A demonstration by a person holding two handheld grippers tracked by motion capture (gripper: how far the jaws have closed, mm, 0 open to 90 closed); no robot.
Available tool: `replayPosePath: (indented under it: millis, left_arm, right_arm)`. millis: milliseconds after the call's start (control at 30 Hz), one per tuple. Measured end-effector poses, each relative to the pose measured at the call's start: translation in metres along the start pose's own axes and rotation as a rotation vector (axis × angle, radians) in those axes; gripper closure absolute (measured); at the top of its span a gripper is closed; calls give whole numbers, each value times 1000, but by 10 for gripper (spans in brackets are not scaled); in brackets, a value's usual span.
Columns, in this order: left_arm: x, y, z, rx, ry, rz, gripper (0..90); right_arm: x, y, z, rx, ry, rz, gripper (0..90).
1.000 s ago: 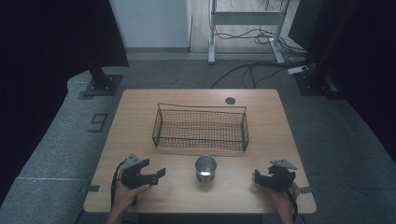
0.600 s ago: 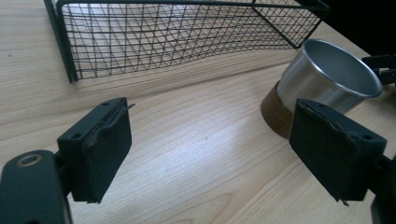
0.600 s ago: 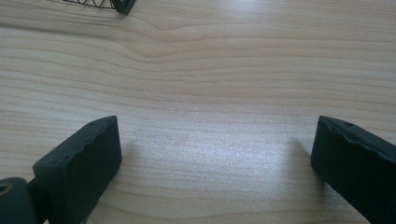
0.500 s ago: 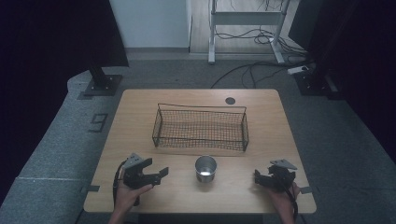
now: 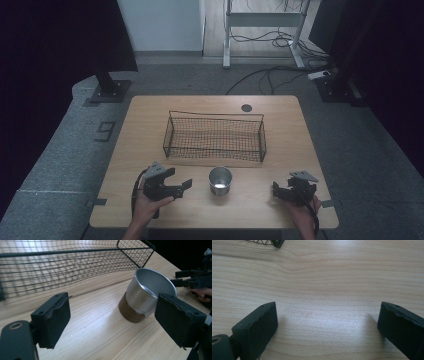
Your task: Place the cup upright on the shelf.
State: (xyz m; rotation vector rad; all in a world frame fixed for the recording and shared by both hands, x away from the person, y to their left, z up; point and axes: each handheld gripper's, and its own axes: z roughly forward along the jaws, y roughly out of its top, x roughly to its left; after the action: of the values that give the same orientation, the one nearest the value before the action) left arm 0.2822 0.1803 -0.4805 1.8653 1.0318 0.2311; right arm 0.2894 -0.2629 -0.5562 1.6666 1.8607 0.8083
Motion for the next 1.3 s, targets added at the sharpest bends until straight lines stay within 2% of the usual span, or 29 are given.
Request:
replayPosePath:
  millis: [167, 400, 667, 1033, 1300]
  left_arm:
    - [-5, 2, 6, 6, -7, 5, 135]
    - [-5, 4, 4, -1, -12, 3, 135]
    - [-13, 10, 9, 6, -26, 26, 135]
    - [-32, 17, 25, 37, -62, 65, 112]
    - [-41, 18, 35, 58, -81, 83, 84]
  right_arm:
    - [0, 0, 0, -1, -2, 1, 33]
    - [0, 0, 0, -1, -3, 0, 34]
    - [0, 0, 0, -2, -4, 1, 35]
    - [0, 0, 0, -2, -4, 1, 35]
    - [0, 0, 0, -2, -4, 1, 35]
